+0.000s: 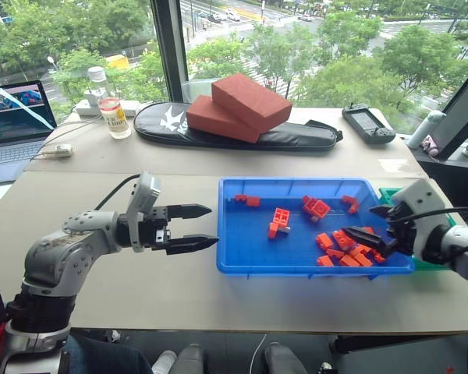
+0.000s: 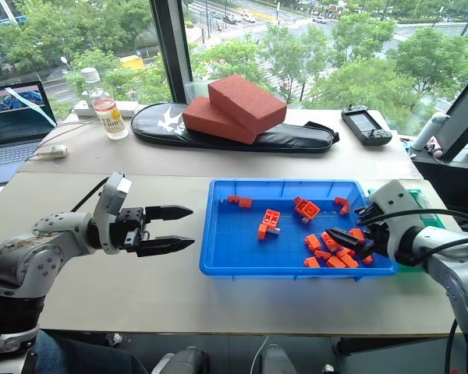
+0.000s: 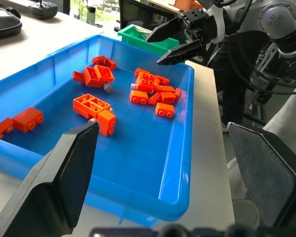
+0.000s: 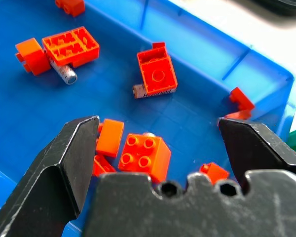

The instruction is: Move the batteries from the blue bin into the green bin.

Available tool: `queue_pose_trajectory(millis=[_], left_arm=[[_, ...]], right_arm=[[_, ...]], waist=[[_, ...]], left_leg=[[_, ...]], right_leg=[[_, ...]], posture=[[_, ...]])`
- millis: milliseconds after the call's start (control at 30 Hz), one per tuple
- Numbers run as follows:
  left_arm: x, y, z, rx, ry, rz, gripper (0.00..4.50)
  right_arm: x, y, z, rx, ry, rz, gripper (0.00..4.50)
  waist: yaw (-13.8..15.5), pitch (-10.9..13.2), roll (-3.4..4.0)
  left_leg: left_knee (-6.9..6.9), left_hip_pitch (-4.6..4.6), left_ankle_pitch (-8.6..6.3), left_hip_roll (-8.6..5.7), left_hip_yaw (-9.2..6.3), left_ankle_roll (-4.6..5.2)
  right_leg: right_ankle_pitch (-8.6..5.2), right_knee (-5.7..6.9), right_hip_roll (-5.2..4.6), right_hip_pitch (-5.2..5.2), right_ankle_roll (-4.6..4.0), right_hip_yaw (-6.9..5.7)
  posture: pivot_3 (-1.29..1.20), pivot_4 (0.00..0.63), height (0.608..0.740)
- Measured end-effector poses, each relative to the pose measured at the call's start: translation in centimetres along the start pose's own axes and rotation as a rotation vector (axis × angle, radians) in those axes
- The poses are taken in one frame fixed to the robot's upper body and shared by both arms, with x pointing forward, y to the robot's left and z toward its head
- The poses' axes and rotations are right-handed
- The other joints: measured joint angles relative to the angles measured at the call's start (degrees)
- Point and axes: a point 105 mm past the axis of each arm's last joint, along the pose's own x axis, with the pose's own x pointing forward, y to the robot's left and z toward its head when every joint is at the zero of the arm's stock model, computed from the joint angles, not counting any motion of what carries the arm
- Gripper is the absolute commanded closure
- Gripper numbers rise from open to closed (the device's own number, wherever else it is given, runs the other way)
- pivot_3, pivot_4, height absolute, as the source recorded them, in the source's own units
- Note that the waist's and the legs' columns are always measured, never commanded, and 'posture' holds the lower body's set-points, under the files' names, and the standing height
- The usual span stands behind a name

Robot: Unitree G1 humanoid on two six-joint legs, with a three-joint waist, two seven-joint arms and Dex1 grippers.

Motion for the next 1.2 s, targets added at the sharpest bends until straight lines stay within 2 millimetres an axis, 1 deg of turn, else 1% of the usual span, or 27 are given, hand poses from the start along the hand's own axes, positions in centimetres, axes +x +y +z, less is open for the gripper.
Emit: queue_pose_trajectory(millis=[167, 267, 333, 367, 567, 600, 633, 867, 967, 1067, 1133, 1200], left_arm=[[0.0, 0.0, 0.0, 0.0, -0.002, 0.002, 0.0], [0.1, -0.1, 0.1, -0.001, -0.005, 0.001, 0.0], [0.1, -0.1, 0.0, -0.002, -0.005, 0.002, 0.0], [0.0, -0.1, 0.0, -0.004, -0.005, 0.004, 0.0], [0.0, -0.1, -0.2, -0.015, -0.011, 0.01, 0.0], [0.0, -0.1, -0.2, -0.016, -0.01, 0.012, 0.0], [0.0, -0.1, -0.2, -0.015, -0.011, 0.012, 0.0], [0.0, -0.1, -0.2, -0.016, -0.01, 0.014, 0.0], [0.0, -0.1, -0.2, -0.016, -0.009, 0.014, 0.0], [0.0, -0.1, -0.2, -0.016, -0.007, 0.014, 0.0], [0.0, -0.1, -0.1, -0.015, -0.007, 0.014, 0.0], [0.0, -0.1, -0.1, -0.014, -0.007, 0.014, 0.0]], right_arm=[[0.6, -0.5, -0.8, -0.004, 0.056, -0.032, 0.04], [0.9, -0.5, -1.0, -0.011, 0.071, -0.03, 0.04], [1.1, -0.3, -0.7, -0.012, 0.063, -0.024, 0.54], [1.2, -0.3, -0.5, -0.013, 0.055, -0.022, 0.67], [1.3, -0.2, -0.2, -0.02, 0.052, -0.021, 2.75], [1.2, -0.3, 0.1, -0.028, 0.044, -0.029, 2.97], [1.2, -0.4, 0.2, -0.03, 0.044, -0.033, 3.03], [1.2, -0.3, 0.1, -0.032, 0.046, -0.03, 3.03], [1.1, -0.4, 0.4, -0.029, 0.035, -0.034, 3.03], [0.5, -1.4, 2.3, -0.026, -0.03, -0.068, 3.03], [-0.1, -2.7, 3.9, -0.03, -0.073, -0.118, 3.03], [-0.2, -3.6, 4.5, -0.033, -0.089, -0.158, 3.03]], waist=[[0.0, 0.0, 0.0], [-0.1, 0.0, 0.0], [-0.2, 0.0, 0.0], [-0.3, 0.0, 0.0], [-0.5, 0.0, 0.0], [-0.5, 0.0, 0.0], [-0.6, 0.0, -0.01], [-0.6, 0.0, 0.0], [-0.6, 0.0, 0.0], [-0.8, 0.0, 0.0], [-0.7, 0.0, 0.0], [-0.7, 0.0, 0.0]], left_leg=[[-0.02, 0.01, 0.0, 0.04, -0.02, 0.0], [-0.02, 0.01, 0.0, 0.03, -0.01, 0.0], [-0.02, 0.01, 0.0, 0.03, -0.01, 0.0], [-0.02, 0.01, 0.0, 0.03, -0.01, 0.0], [-0.02, 0.0, 0.0, 0.02, -0.02, 0.0], [-0.02, 0.03, 0.0, 0.03, -0.02, 0.0], [-0.02, 0.02, 0.0, 0.04, -0.03, 0.0], [-0.02, 0.02, 0.0, 0.02, -0.02, 0.0], [-0.02, 0.01, 0.0, 0.02, -0.02, 0.0], [-0.02, 0.02, 0.0, 0.02, 0.01, 0.0], [-0.02, 0.02, 0.0, 0.04, -0.01, 0.0], [-0.02, 0.01, 0.0, 0.03, -0.01, 0.0]], right_leg=[[0.0, 0.02, 0.05, -0.03, 0.0, 0.0], [0.0, 0.02, 0.03, -0.03, 0.0, 0.0], [0.0, 0.02, 0.04, -0.03, 0.0, 0.0], [0.0, 0.02, 0.04, -0.04, 0.0, 0.0], [0.0, 0.02, 0.02, -0.03, 0.0, 0.0], [0.0, 0.02, 0.03, -0.01, 0.0, 0.0], [0.0, 0.02, 0.05, 0.0, 0.0, -0.01], [0.0, 0.01, 0.02, 0.0, 0.0, -0.01], [0.0, 0.02, 0.02, -0.02, 0.0, -0.01], [0.0, 0.02, 0.03, -0.03, 0.0, 0.02], [0.0, 0.02, 0.05, -0.03, 0.0, 0.01], [0.0, 0.01, 0.04, -0.02, 0.0, 0.01]], posture=[[0.0, 0.15, 0.74], [0.0, 0.15, 0.74], [0.0, 0.15, 0.74], [0.0, 0.15, 0.74], [0.0, 0.15, 0.74], [0.0, 0.15, 0.74], [0.0, 0.15, 0.74], [0.0, 0.15, 0.74], [0.0, 0.15, 0.74], [0.0, 0.15, 0.74], [0.0, 0.15, 0.74], [0.0, 0.15, 0.74]])
